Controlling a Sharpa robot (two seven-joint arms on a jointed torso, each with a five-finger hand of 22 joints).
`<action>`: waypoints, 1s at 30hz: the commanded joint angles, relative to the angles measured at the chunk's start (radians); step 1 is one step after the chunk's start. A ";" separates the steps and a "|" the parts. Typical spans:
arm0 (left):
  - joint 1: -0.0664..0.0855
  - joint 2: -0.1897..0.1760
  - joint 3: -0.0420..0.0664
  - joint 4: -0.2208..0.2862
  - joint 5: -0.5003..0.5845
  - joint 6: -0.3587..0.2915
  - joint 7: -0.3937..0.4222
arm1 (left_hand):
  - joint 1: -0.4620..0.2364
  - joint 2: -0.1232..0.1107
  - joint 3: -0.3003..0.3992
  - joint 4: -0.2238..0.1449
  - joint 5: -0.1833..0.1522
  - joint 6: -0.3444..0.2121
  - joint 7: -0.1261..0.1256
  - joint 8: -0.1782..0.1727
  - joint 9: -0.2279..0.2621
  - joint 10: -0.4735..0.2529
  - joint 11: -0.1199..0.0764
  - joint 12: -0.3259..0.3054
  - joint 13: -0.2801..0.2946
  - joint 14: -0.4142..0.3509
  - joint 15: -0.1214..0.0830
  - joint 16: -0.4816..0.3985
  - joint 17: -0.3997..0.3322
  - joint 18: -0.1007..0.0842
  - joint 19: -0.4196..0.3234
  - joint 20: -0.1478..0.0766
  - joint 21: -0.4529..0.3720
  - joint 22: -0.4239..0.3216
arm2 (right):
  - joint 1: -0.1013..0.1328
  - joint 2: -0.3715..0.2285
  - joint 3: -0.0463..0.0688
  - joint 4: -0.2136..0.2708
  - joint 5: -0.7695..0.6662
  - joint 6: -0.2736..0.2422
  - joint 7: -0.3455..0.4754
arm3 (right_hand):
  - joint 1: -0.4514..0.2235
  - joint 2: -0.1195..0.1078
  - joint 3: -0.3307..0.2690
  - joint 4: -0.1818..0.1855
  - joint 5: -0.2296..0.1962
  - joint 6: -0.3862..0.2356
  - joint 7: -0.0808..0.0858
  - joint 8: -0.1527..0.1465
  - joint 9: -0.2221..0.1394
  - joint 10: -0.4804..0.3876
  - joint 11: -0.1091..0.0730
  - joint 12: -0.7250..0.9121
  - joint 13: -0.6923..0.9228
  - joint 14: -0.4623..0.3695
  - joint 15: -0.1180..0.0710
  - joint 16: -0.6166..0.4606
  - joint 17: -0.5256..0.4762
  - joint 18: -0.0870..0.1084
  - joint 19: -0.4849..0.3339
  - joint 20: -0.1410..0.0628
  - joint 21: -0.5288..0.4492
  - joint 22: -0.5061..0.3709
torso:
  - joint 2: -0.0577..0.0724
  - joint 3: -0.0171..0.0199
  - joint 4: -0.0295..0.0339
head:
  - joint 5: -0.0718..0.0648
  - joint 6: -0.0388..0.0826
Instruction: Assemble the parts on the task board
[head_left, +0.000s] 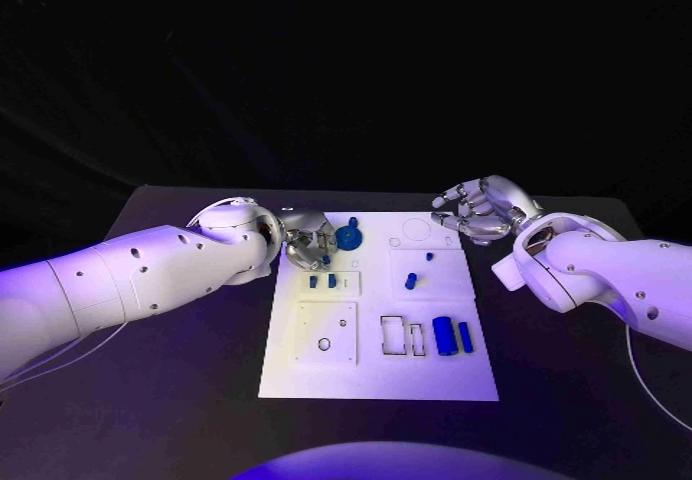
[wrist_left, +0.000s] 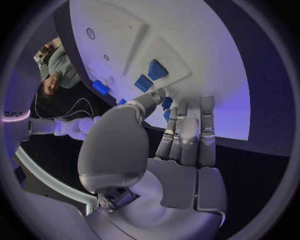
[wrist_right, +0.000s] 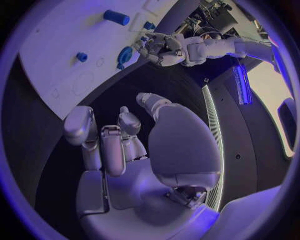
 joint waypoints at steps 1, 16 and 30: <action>0.000 -0.002 0.000 0.001 -0.004 -0.003 -0.017 | 0.006 0.004 -0.021 0.002 0.000 -0.019 -0.003 0.000 -0.006 -0.026 0.001 0.013 0.003 -0.016 0.001 -0.005 -0.025 0.016 -0.001 0.006 -0.008 -0.002 | -0.001 0.000 0.000 0.001 0.001 -0.002 0.012 | -0.005 -0.006 0.008 0.000 0.005 -0.002 -0.003 0.006 0.002 0.004 -0.004 -0.001 0.001 0.050 -0.009 -0.004 0.058 0.012 0.001 -0.004 0.001 0.001 | 0.000 0.0005 -0.0001 | 0.000 -0.001; 0.000 -0.028 0.001 0.014 0.000 -0.021 -0.014 | 0.027 0.018 -0.058 0.007 0.012 0.008 0.014 0.051 -0.007 -0.066 0.003 0.071 0.010 -0.031 0.003 0.000 -0.063 0.017 0.002 0.008 -0.017 0.003 | -0.001 -0.002 0.000 0.000 0.002 -0.003 0.012 | -0.006 -0.007 0.008 0.001 0.005 -0.002 -0.003 0.006 0.002 0.004 -0.004 -0.003 -0.001 0.051 -0.009 -0.004 0.058 0.012 0.000 -0.004 -0.001 0.000 | 0.000 -0.0001 0.0001 | -0.001 0.002; 0.002 -0.117 0.021 0.049 0.178 -0.130 0.023 | 0.082 0.037 0.110 -0.042 -0.027 0.082 0.067 0.126 -0.012 -0.025 0.002 0.112 -0.018 -0.067 -0.003 -0.030 -0.183 0.020 0.006 0.002 -0.015 0.031 | -0.001 0.000 0.000 -0.033 -0.091 0.102 -0.027 | 0.019 -0.036 0.093 -0.028 -0.078 0.016 0.007 0.023 0.024 -0.249 0.014 -0.575 -0.503 -0.003 0.004 -0.106 -0.101 0.030 -0.052 0.006 -0.116 -0.063 | -0.003 -0.0002 0.0008 | -0.008 0.011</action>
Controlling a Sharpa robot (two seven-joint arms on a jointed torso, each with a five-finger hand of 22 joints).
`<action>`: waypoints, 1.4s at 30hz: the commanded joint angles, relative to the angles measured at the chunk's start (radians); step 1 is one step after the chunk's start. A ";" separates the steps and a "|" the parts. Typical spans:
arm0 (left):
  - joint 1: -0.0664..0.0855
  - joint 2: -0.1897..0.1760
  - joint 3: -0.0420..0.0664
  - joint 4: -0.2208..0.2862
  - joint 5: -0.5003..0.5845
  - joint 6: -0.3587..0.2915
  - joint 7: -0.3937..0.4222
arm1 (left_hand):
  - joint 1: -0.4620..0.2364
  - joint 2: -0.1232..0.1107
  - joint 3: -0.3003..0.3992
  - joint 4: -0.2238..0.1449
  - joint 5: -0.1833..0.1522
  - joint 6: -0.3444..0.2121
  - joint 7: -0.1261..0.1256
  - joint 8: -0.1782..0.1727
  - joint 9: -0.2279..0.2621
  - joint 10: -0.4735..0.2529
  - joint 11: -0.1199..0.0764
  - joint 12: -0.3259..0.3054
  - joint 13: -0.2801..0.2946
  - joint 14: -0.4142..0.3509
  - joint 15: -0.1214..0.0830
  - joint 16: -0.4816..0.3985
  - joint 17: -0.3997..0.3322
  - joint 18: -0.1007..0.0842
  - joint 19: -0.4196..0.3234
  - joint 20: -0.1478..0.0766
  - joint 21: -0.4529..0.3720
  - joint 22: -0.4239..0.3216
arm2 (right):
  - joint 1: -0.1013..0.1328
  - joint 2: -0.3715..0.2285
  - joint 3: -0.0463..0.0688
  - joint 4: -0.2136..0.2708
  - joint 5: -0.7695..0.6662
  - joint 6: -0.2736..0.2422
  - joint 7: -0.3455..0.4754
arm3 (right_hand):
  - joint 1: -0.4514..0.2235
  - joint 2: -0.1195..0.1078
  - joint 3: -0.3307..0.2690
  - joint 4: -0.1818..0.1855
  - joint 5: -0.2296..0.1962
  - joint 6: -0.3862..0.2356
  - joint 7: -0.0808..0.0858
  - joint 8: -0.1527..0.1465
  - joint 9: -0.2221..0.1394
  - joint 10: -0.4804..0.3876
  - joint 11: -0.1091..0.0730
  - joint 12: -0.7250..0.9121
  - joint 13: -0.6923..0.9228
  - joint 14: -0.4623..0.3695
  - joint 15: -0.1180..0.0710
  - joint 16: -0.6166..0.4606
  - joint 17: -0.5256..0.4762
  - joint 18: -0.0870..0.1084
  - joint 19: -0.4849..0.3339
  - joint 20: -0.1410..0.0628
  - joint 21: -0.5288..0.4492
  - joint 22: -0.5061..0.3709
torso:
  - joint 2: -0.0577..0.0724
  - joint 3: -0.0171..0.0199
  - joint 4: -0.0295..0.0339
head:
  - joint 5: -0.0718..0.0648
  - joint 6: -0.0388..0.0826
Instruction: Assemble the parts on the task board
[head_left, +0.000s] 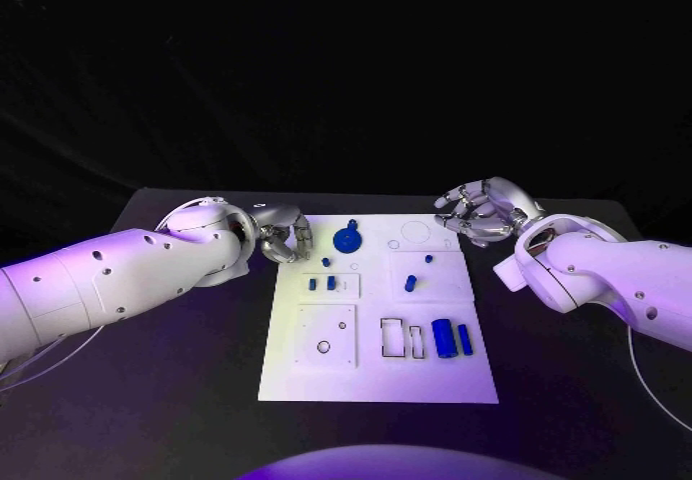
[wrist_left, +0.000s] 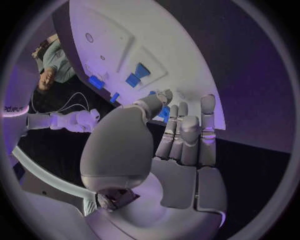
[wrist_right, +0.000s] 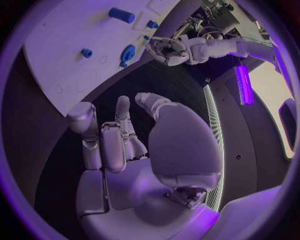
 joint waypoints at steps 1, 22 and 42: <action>0.002 -0.023 0.005 0.016 0.155 -0.087 0.041 | 0.005 0.004 0.036 -0.006 -0.009 0.022 0.006 0.014 -0.001 0.020 -0.001 0.004 -0.009 -0.011 -0.003 -0.014 -0.031 0.020 -0.004 -0.005 0.001 0.008 | -0.001 0.001 0.000 -0.013 -0.109 0.111 -0.032 | 0.003 -0.016 0.019 -0.012 -0.032 0.019 0.016 0.005 0.003 -0.018 0.010 -0.119 -0.096 -0.004 0.013 -0.004 -0.007 0.015 -0.004 0.005 -0.005 0.001 | -0.001 -0.0006 0.0001 | -0.006 0.004; 0.001 -0.156 0.007 0.151 1.294 -0.130 0.416 | -0.108 0.046 -0.079 0.072 0.197 0.027 -0.011 0.075 0.000 0.147 -0.020 -0.044 -0.087 -0.229 -0.008 -0.283 -0.351 0.018 -0.119 -0.004 -0.215 -0.124 | -0.013 0.037 0.000 -0.023 -0.773 0.343 -0.233 | 0.024 -0.055 0.040 -0.104 -0.085 0.095 0.019 -0.013 -0.013 0.006 0.034 -0.429 -0.352 0.032 0.029 0.045 0.058 -0.014 0.081 0.022 0.137 0.109 | 0.000 -0.0022 0.0006 | -0.054 0.024; 0.001 -0.164 0.006 0.165 1.340 -0.118 0.434 | -0.100 0.039 -0.104 0.069 0.186 0.024 -0.005 0.047 -0.005 0.173 -0.013 -0.124 -0.118 -0.236 -0.001 -0.304 -0.360 0.018 -0.124 0.000 -0.235 -0.151 | -0.034 0.105 0.001 -0.038 -0.864 0.294 -0.288 | 0.031 -0.033 0.046 -0.113 -0.090 0.109 0.020 -0.024 -0.022 0.033 0.034 -0.452 -0.378 0.036 0.029 0.049 0.060 -0.022 0.106 0.023 0.179 0.137 | 0.004 -0.0010 0.0004 | -0.055 0.018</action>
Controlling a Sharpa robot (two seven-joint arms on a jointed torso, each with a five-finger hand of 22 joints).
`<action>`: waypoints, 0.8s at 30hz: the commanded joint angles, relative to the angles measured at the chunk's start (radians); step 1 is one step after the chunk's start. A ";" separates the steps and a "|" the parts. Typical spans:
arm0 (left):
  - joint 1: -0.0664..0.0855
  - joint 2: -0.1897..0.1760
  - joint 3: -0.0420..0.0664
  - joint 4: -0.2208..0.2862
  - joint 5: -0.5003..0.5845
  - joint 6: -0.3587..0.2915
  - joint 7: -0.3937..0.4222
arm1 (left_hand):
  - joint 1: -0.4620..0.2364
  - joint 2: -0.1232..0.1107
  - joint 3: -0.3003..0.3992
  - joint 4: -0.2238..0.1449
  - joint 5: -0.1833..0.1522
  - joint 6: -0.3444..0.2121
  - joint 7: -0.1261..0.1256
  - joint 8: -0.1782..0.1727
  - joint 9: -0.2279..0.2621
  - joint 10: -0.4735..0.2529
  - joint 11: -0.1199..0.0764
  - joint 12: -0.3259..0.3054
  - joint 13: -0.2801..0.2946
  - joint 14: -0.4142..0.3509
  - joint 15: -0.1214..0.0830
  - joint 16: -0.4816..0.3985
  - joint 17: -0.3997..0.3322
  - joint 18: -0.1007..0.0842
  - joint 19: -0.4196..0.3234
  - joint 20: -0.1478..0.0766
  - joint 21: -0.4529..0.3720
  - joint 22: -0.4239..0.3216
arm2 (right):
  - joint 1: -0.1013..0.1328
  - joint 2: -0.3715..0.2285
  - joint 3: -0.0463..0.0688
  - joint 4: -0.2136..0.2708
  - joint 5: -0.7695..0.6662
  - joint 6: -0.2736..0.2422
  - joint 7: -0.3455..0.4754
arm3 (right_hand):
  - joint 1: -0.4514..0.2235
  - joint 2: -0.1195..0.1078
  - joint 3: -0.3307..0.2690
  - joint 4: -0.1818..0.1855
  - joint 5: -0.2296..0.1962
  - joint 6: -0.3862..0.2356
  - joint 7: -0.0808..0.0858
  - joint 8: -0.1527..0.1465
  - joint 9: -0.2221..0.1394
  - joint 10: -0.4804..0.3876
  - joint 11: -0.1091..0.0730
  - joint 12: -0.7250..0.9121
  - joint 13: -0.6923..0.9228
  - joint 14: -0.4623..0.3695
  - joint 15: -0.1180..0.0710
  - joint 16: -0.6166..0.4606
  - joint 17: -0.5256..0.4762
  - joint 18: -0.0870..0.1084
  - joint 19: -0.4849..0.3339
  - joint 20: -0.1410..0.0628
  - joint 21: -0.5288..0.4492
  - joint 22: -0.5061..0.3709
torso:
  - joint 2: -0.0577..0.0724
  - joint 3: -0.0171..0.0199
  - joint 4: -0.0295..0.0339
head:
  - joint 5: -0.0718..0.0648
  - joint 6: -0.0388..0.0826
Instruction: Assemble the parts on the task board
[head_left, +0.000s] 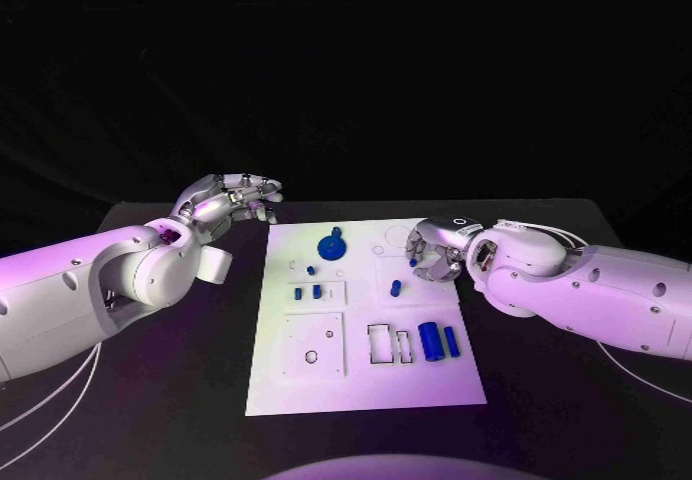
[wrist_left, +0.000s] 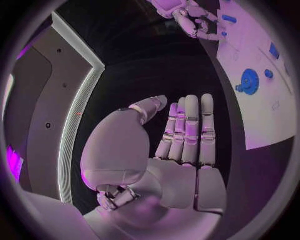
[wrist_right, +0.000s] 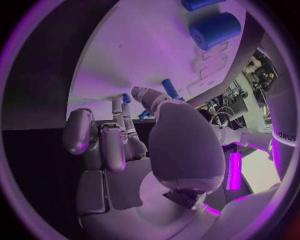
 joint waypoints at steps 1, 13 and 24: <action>0.001 0.000 0.001 0.003 0.025 0.019 0.018 | 0.008 -0.001 -0.007 0.001 -0.007 -0.006 0.004 -0.007 -0.001 0.004 0.003 -0.005 -0.002 -0.004 0.001 -0.005 -0.001 0.018 -0.006 0.004 -0.005 -0.002 | -0.006 0.008 0.000 -0.003 -0.036 -0.005 -0.021 | 0.000 0.012 0.010 -0.003 -0.007 0.010 -0.003 -0.003 0.000 0.013 -0.002 -0.008 -0.004 0.040 0.007 0.004 0.000 -0.012 0.012 0.000 0.010 0.012 | 0.000 -0.0001 0.0005 | 0.001 -0.002; 0.001 -0.001 0.001 0.001 0.019 0.022 0.004 | 0.008 -0.003 -0.011 0.002 -0.010 -0.013 0.007 -0.014 -0.004 0.003 0.005 -0.014 -0.002 -0.004 0.002 -0.006 -0.001 0.018 -0.005 0.005 -0.007 -0.006 | -0.020 0.020 0.000 -0.014 -0.037 0.002 -0.041 | 0.015 0.045 0.072 -0.020 -0.060 0.050 -0.018 0.006 0.006 0.075 -0.017 -0.023 -0.024 0.043 -0.006 0.008 0.001 -0.016 0.023 -0.012 0.033 0.033 | -0.002 0.0008 -0.0007 | 0.003 -0.006; 0.001 0.001 0.001 -0.001 0.012 0.022 -0.010 | 0.007 -0.004 -0.014 0.003 -0.010 -0.018 0.009 -0.019 -0.005 0.000 0.007 -0.020 -0.003 -0.004 0.004 -0.007 -0.002 0.018 -0.004 0.006 -0.009 -0.008 | -0.029 0.036 0.000 -0.023 -0.054 0.022 -0.067 | 0.021 0.062 0.107 -0.038 -0.085 0.071 -0.024 0.014 0.014 0.106 -0.025 -0.027 -0.027 0.044 -0.012 0.010 0.002 -0.018 0.027 -0.017 0.044 0.043 | -0.002 0.0017 -0.0010 | 0.002 -0.009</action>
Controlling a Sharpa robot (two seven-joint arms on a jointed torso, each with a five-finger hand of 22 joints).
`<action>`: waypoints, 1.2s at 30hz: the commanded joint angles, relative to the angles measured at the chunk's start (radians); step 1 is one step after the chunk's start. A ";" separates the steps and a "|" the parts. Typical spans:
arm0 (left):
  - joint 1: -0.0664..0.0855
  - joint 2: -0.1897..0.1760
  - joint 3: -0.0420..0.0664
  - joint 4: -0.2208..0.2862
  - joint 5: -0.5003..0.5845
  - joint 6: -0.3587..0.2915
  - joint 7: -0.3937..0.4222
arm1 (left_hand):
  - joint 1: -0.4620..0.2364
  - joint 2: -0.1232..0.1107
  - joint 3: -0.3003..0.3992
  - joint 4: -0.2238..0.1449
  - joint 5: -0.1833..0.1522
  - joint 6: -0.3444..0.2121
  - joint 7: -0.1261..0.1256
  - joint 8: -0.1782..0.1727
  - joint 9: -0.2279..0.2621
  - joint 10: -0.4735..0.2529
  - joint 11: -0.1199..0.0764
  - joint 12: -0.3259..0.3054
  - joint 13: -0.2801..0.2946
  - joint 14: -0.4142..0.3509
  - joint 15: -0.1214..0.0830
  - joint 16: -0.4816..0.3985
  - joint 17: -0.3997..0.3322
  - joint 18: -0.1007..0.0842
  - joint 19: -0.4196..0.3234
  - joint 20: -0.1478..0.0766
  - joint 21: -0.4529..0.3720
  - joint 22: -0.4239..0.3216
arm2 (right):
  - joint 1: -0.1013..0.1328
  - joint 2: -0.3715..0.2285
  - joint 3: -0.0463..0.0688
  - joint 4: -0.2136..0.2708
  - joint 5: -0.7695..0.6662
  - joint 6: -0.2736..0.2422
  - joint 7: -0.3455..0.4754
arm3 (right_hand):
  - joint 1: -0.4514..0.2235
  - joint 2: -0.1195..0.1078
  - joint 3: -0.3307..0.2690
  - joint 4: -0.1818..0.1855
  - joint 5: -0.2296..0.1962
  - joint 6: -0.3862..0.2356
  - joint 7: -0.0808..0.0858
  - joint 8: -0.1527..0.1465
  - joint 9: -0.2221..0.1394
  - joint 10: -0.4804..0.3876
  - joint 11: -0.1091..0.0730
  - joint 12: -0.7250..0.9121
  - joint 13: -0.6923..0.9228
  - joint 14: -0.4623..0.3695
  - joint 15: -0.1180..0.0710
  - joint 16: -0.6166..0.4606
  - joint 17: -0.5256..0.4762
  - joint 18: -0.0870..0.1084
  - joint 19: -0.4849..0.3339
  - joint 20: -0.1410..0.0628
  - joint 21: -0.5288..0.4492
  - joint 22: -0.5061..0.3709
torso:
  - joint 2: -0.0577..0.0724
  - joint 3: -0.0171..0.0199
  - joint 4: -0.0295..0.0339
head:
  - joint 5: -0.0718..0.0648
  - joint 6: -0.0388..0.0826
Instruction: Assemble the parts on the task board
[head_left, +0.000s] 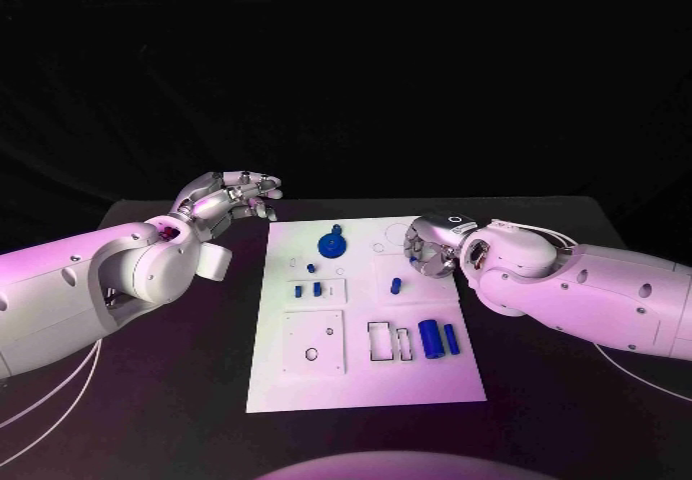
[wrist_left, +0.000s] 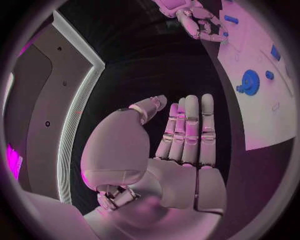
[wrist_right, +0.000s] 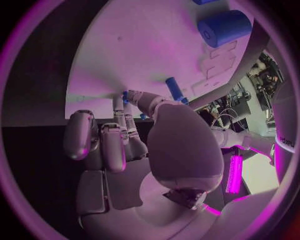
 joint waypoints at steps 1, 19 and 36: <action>0.001 0.002 0.001 0.001 -0.001 0.017 -0.005 | 0.007 -0.004 -0.005 0.000 -0.006 -0.007 -0.002 -0.006 -0.002 0.000 0.007 -0.004 -0.001 -0.004 0.003 -0.007 -0.001 0.018 -0.004 0.006 -0.005 -0.001 | -0.015 0.006 -0.007 -0.004 -0.019 0.052 -0.026 | -0.004 0.008 0.006 -0.001 -0.006 0.008 0.000 0.002 0.001 0.006 0.000 -0.003 0.001 0.042 -0.006 0.003 -0.003 -0.020 0.004 -0.001 0.003 0.043 | -0.001 0.0002 0.0007 | -0.001 -0.003; 0.001 0.000 0.001 0.000 -0.020 0.031 -0.019 | 0.009 -0.008 -0.012 -0.002 -0.004 -0.022 0.006 -0.019 -0.005 -0.012 0.014 -0.019 -0.001 -0.008 0.008 -0.010 -0.002 0.017 -0.004 0.010 -0.009 -0.008 | -0.024 0.013 -0.008 -0.003 -0.041 0.094 -0.042 | -0.017 -0.007 0.009 -0.009 -0.014 0.016 -0.002 0.004 0.004 0.001 0.001 -0.013 -0.001 0.042 -0.005 0.003 -0.004 -0.020 0.004 -0.002 0.004 0.046 | 0.000 -0.0009 0.0008 | -0.003 -0.007; 0.001 -0.003 0.001 0.002 -0.031 0.032 -0.021 | 0.010 -0.007 -0.012 -0.002 -0.003 -0.023 0.006 -0.020 -0.005 -0.013 0.014 -0.021 0.000 -0.008 0.009 -0.010 -0.002 0.017 -0.004 0.010 -0.010 -0.009 | -0.030 0.012 -0.010 0.003 -0.096 -0.030 -0.112 | 0.003 0.037 0.058 -0.054 -0.060 0.087 -0.030 0.052 0.049 0.104 -0.036 0.003 0.027 0.045 -0.036 0.006 -0.003 -0.026 0.020 -0.029 0.034 0.070 | -0.001 -0.0007 0.0005 | -0.006 -0.008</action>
